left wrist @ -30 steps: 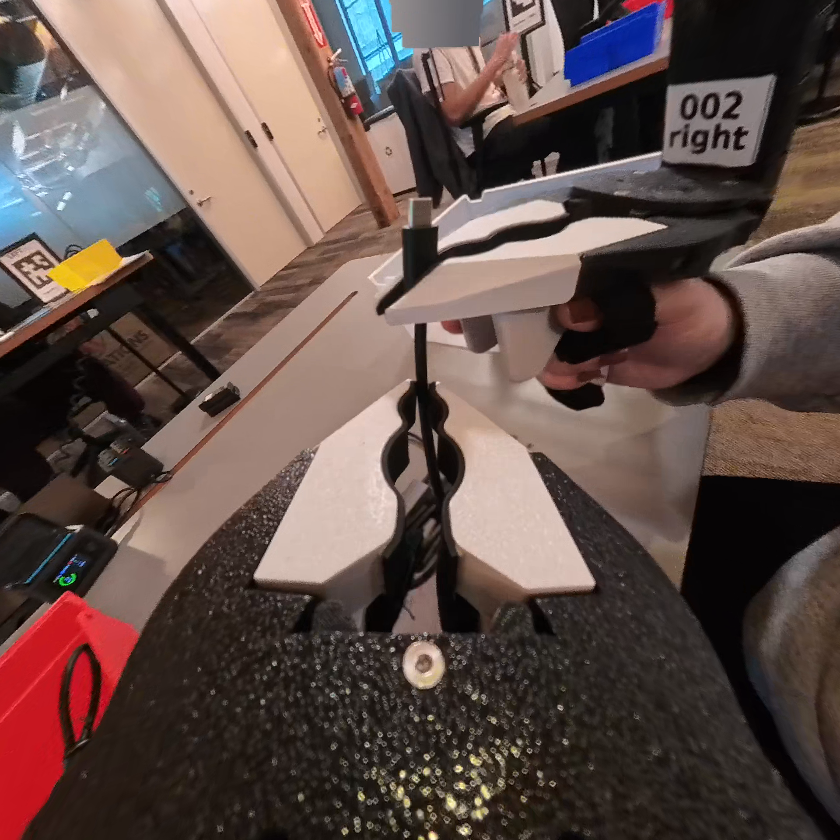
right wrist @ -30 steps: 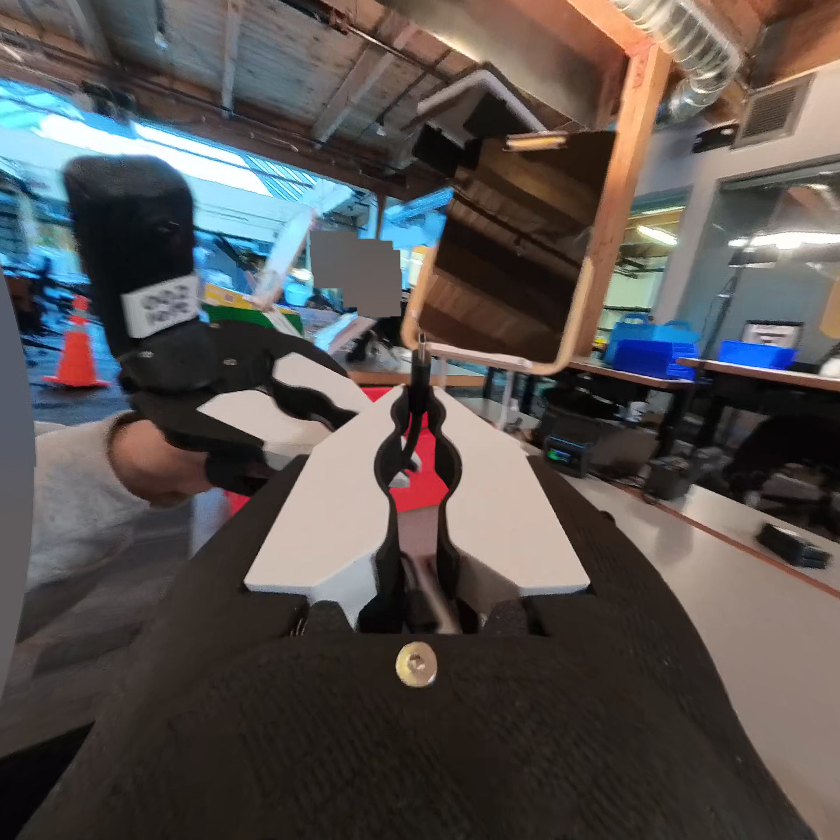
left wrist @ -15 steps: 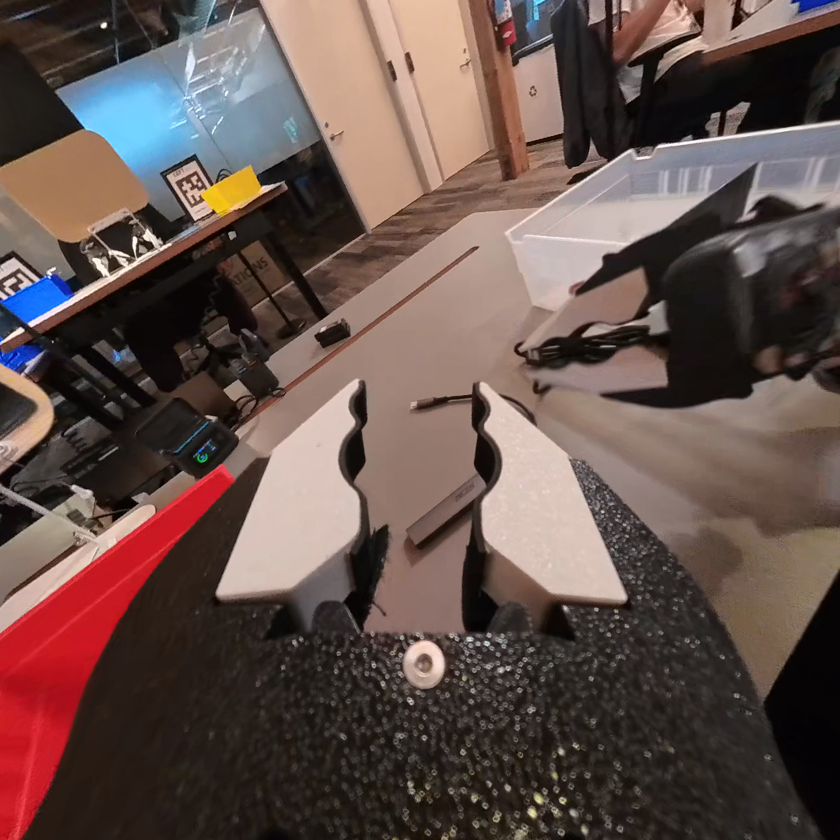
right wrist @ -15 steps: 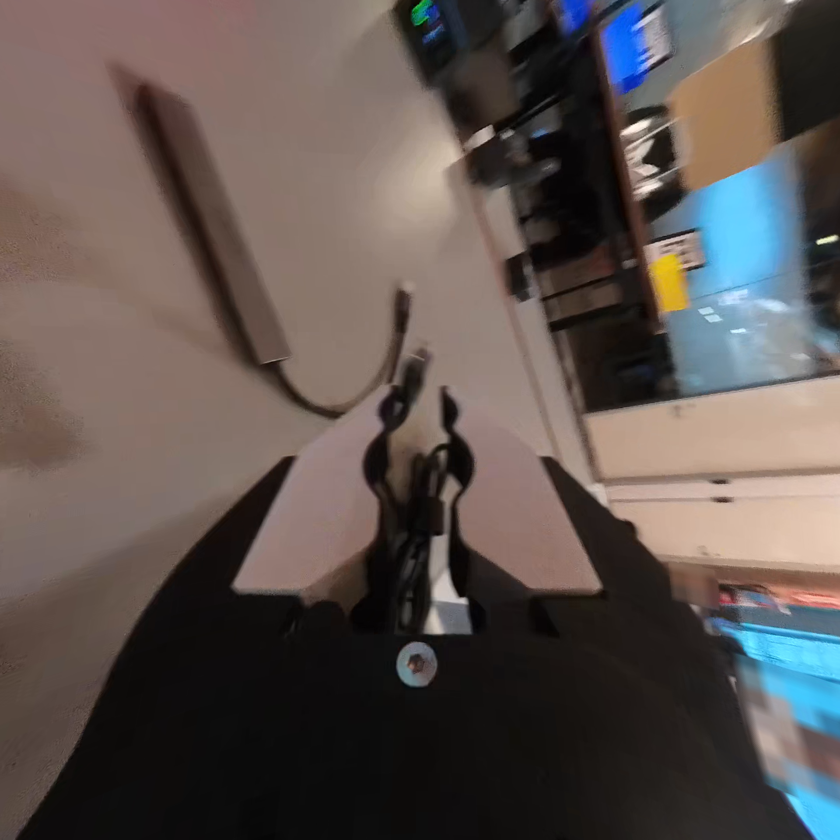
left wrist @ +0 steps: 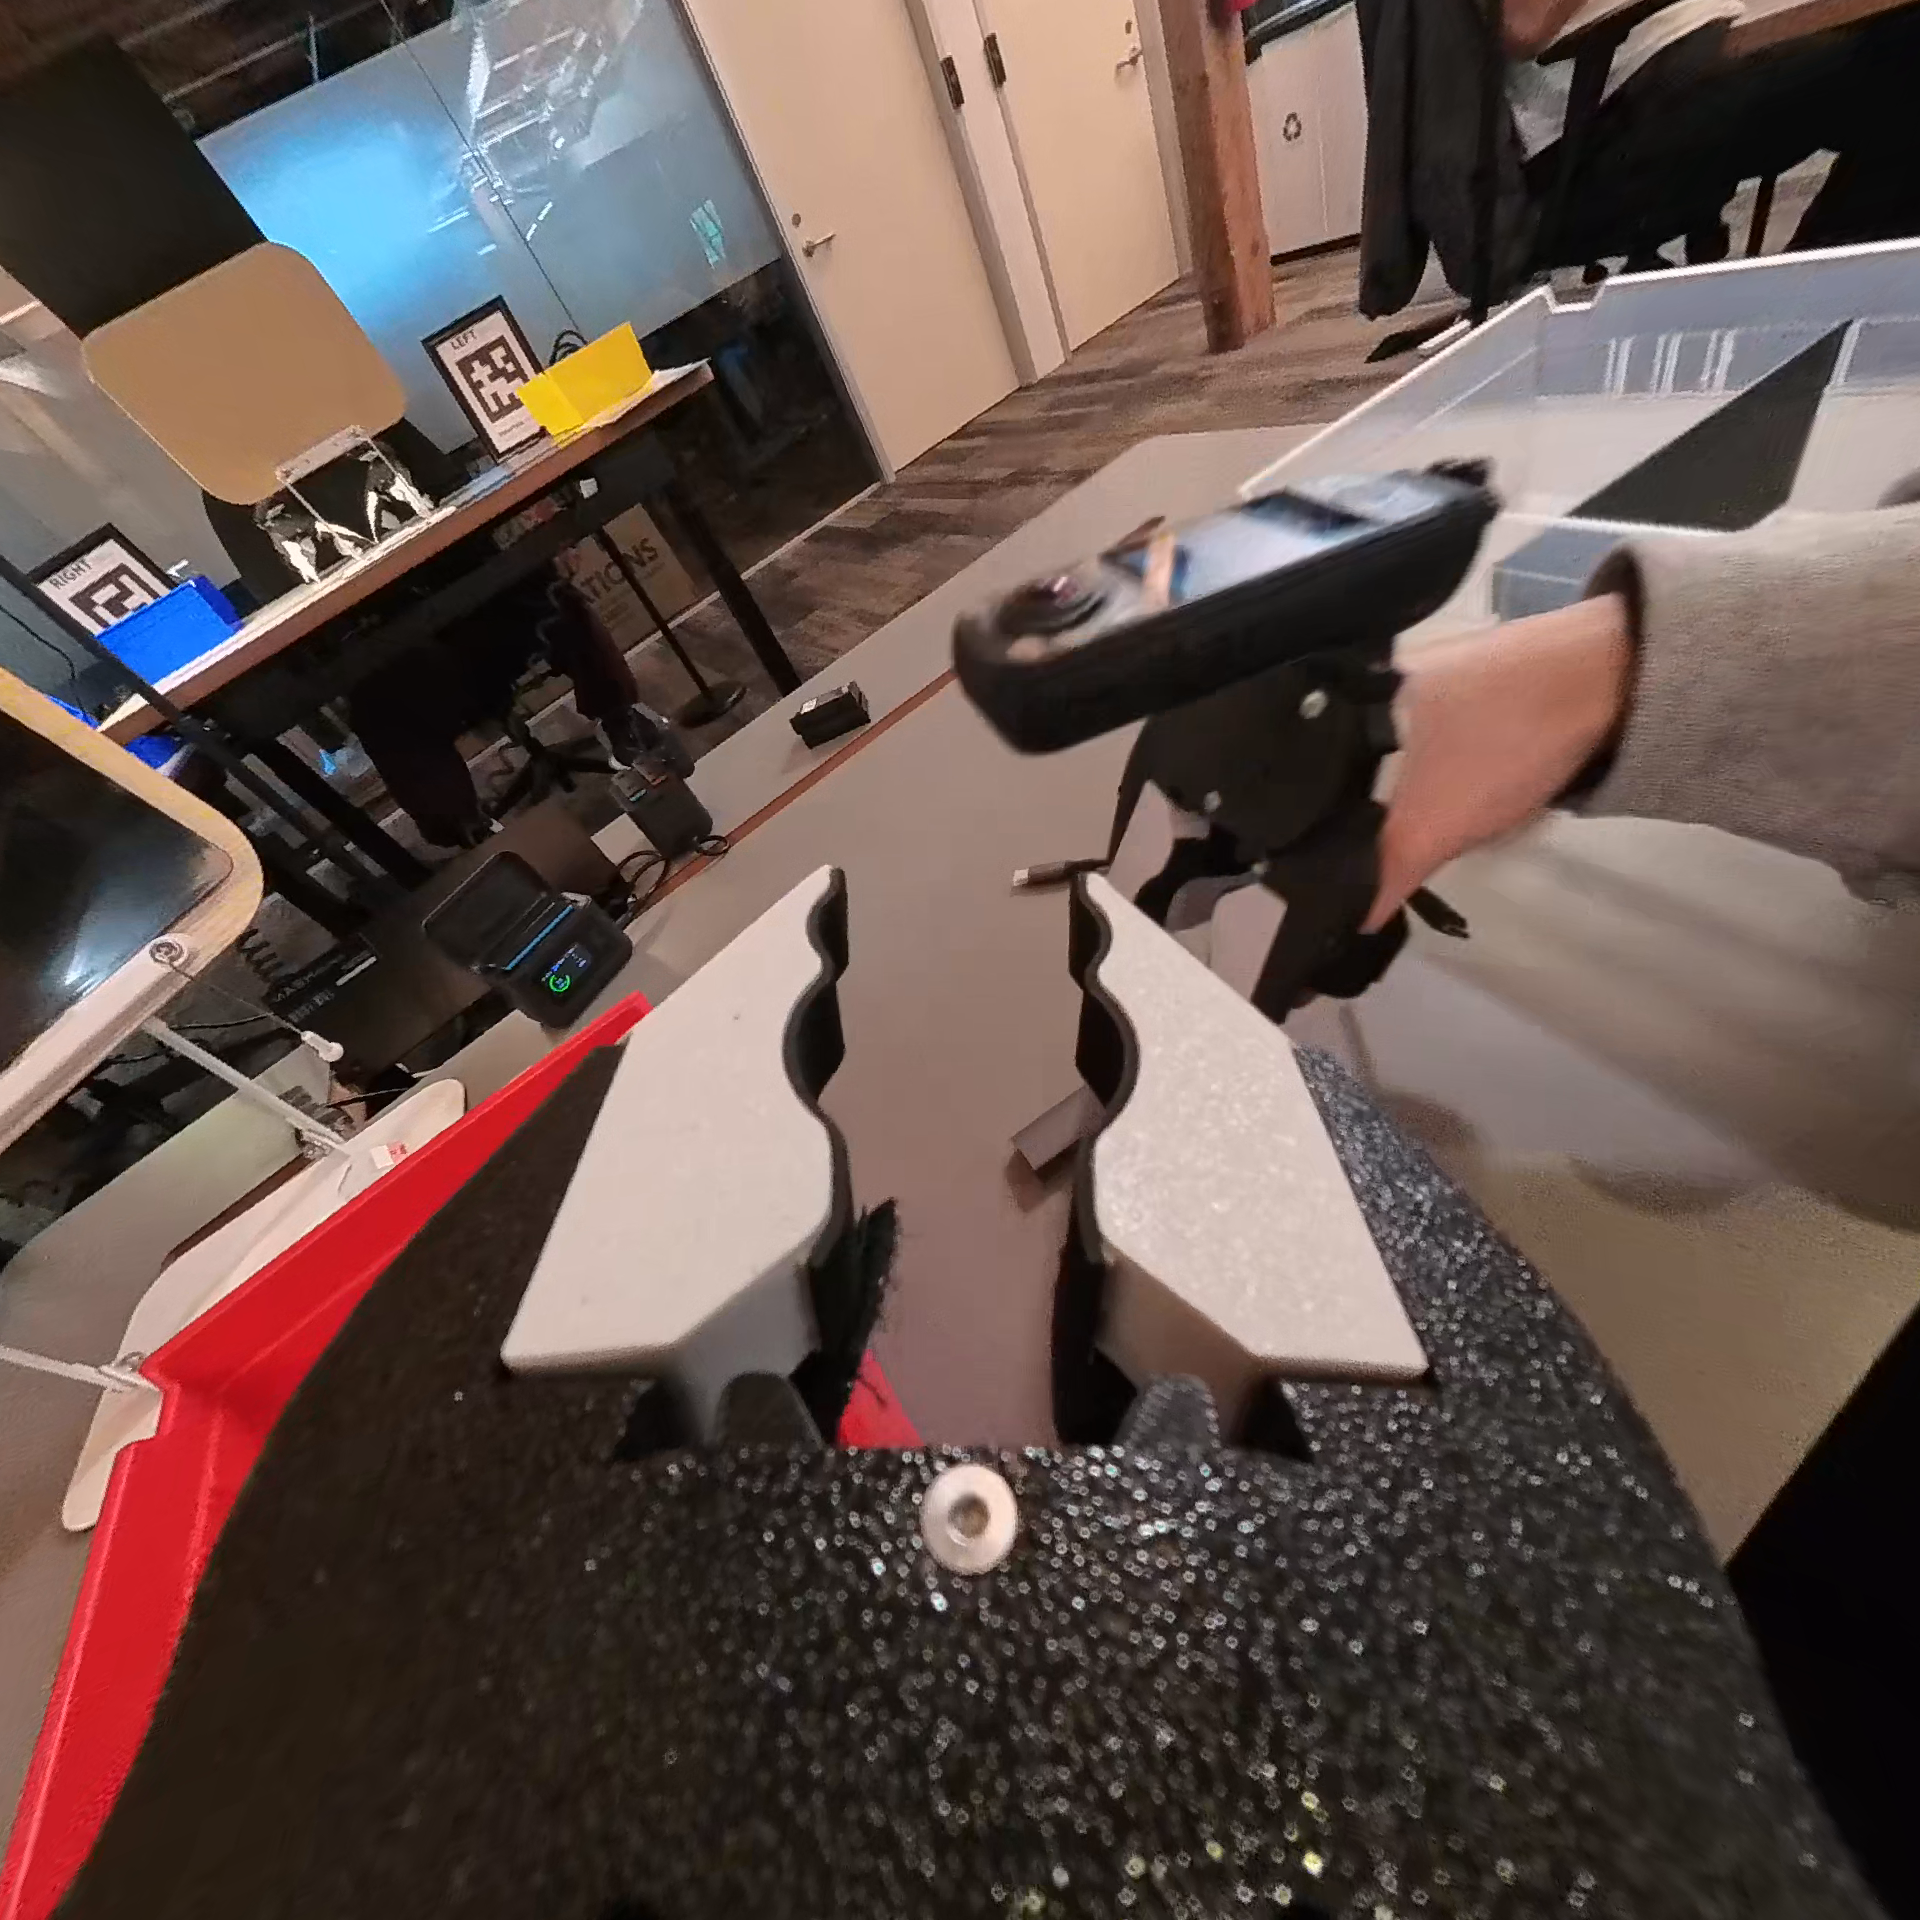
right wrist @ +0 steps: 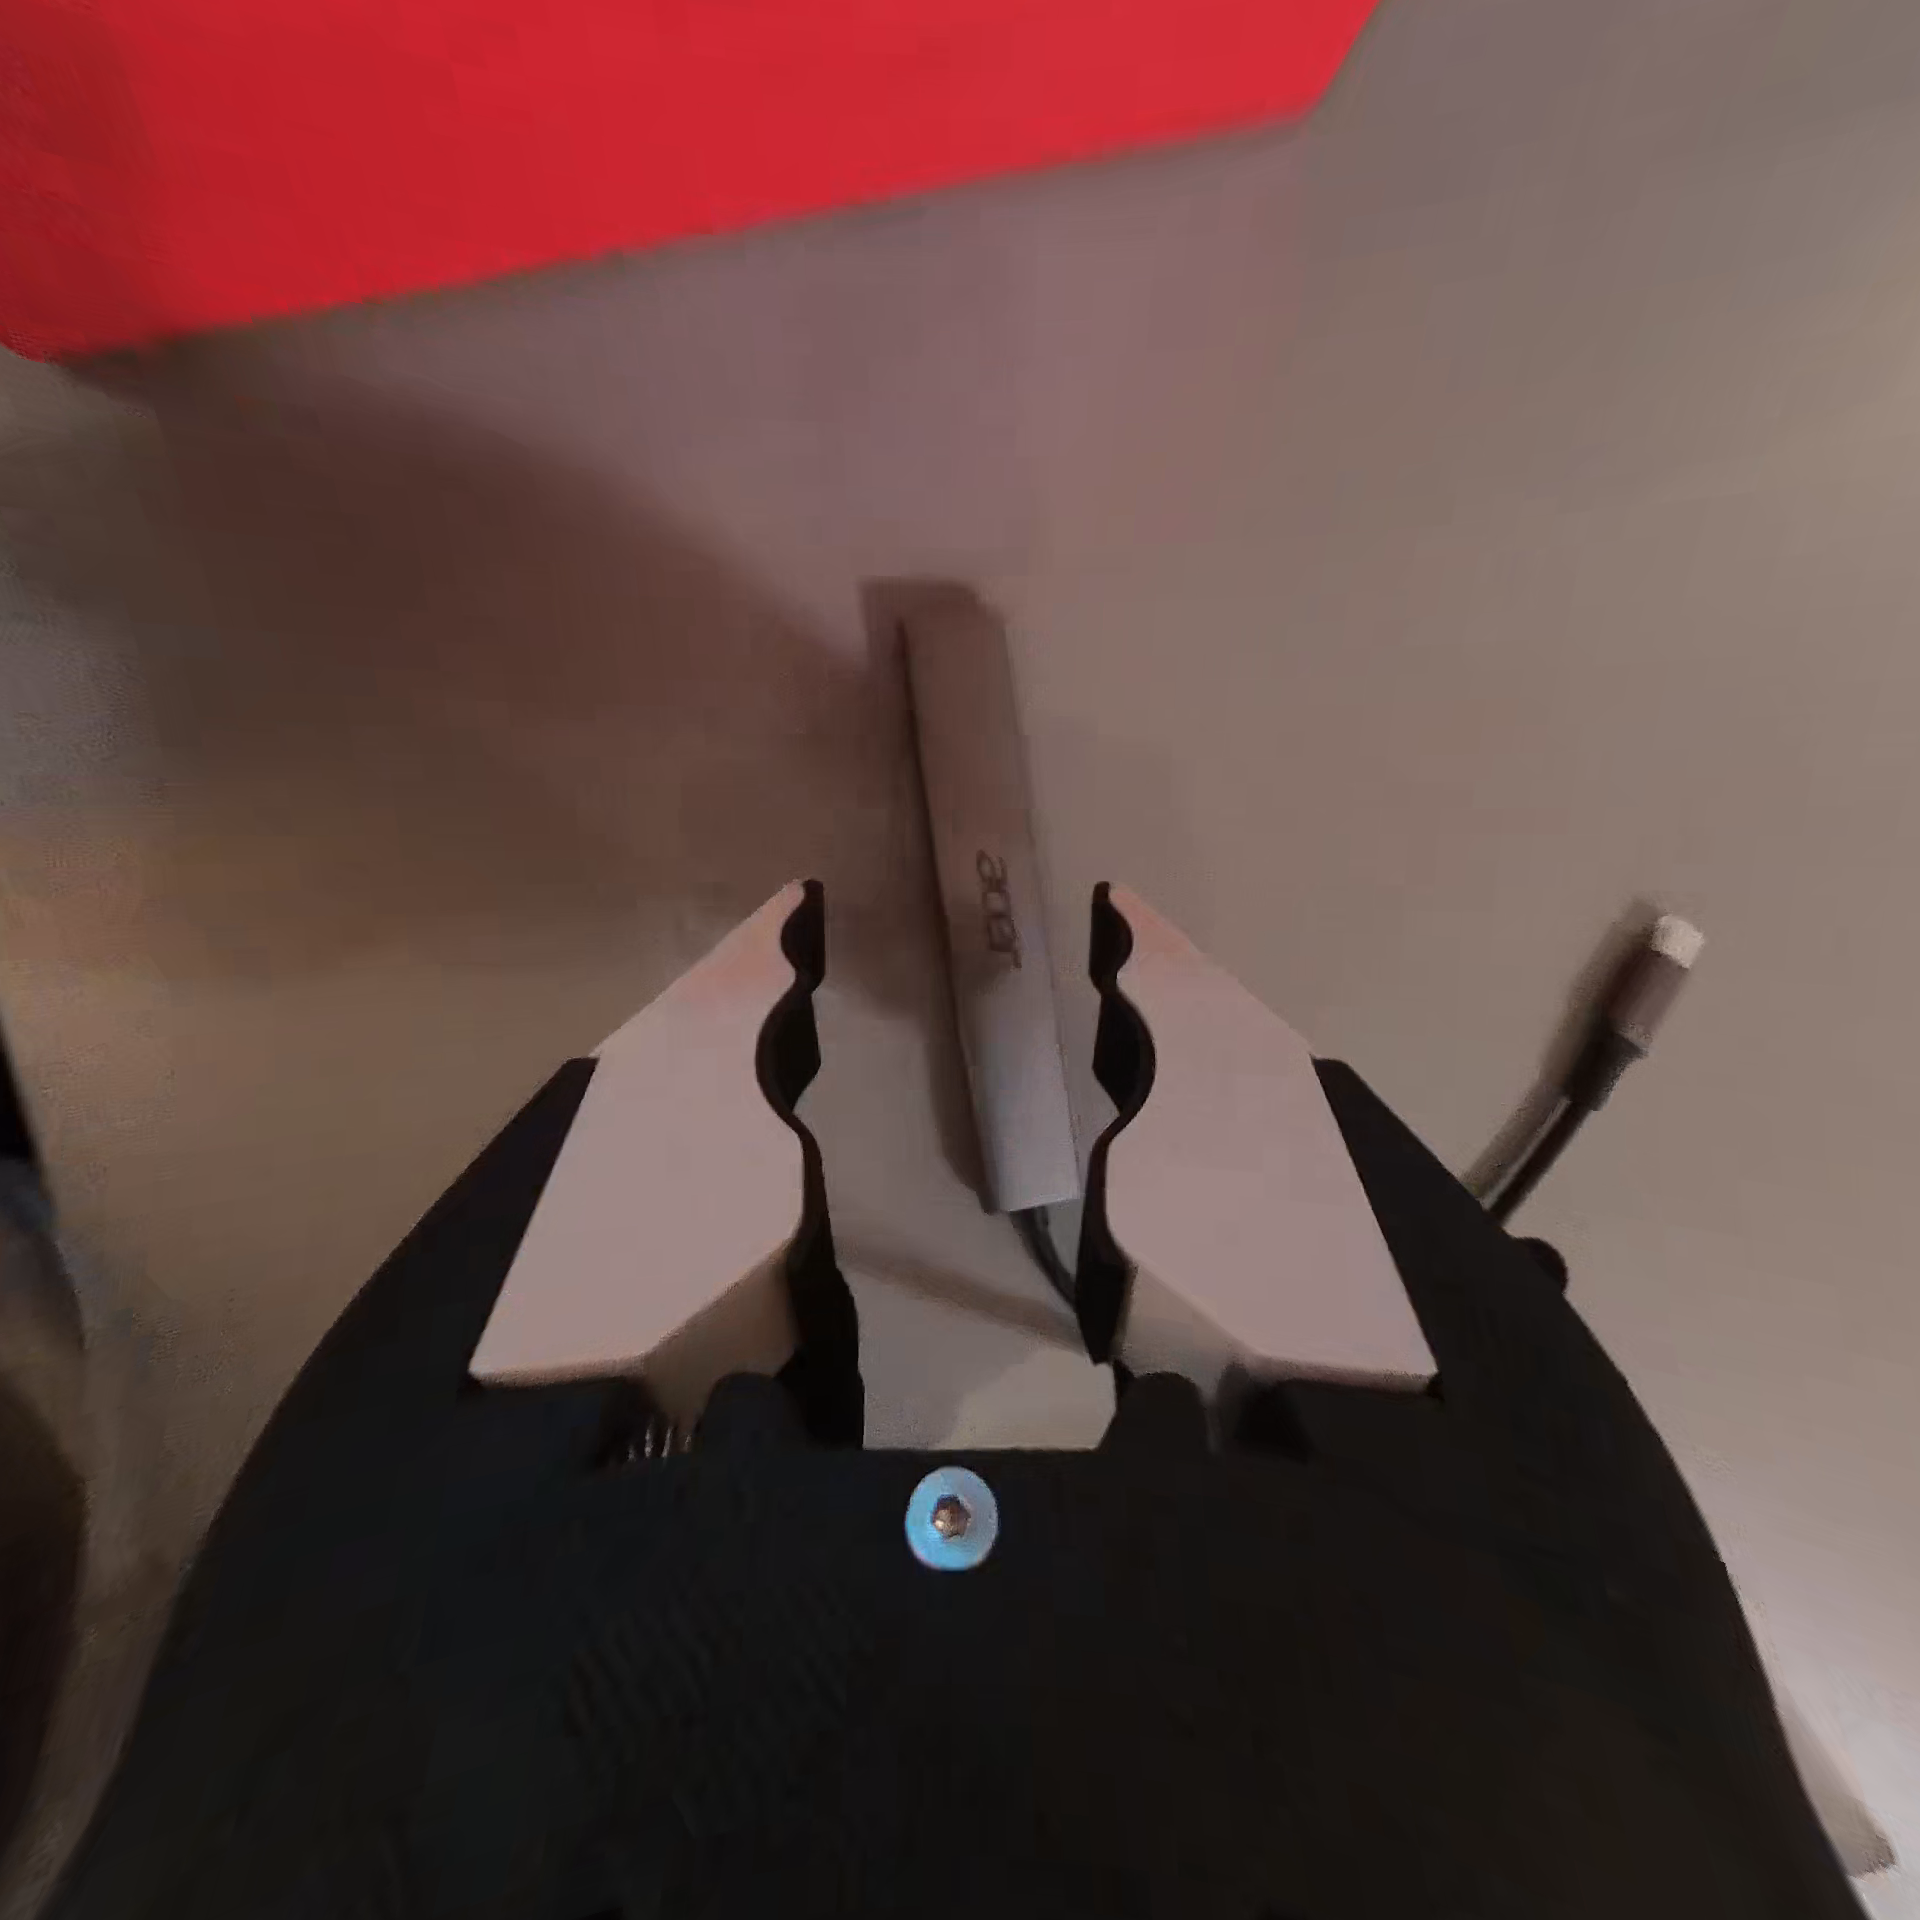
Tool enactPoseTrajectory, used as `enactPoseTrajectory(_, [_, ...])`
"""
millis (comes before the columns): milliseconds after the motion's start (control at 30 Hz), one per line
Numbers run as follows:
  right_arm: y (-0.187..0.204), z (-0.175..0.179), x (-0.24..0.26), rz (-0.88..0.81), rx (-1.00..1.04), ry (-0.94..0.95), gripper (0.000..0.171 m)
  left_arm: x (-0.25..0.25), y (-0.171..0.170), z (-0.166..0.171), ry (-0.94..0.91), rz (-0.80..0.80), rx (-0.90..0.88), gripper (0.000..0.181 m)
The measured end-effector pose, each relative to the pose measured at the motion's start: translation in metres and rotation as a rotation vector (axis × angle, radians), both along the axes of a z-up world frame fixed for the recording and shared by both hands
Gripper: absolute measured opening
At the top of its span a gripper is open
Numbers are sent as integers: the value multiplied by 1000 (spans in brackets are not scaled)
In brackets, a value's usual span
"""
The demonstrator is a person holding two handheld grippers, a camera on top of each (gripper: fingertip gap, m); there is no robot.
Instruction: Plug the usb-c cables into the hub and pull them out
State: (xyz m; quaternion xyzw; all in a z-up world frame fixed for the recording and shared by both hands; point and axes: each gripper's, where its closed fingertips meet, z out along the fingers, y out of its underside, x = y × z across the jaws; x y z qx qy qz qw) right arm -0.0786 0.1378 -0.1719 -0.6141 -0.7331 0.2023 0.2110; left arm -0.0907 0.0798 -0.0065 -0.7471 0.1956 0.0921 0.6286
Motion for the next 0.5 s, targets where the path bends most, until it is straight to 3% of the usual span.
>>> enactPoseTrajectory(67, [5, -13, -1, -10, -17, -64, 50, 1, -1, -2, 13, -12, -9, 41])
enactPoseTrajectory(233, [-1, -17, -5, -12, -122, -44, 20, 7, -3, -12, 28, -74, -54, 44])
enactPoseTrajectory(300, [-6, -14, -3, 30, -131, -36, 20, 15, -6, -22, 61, -146, -99, 57])
enactPoseTrajectory(500, [-60, 55, 11, 364, -284, 125, 19, 17, -13, -59, 462, -203, -188, 86])
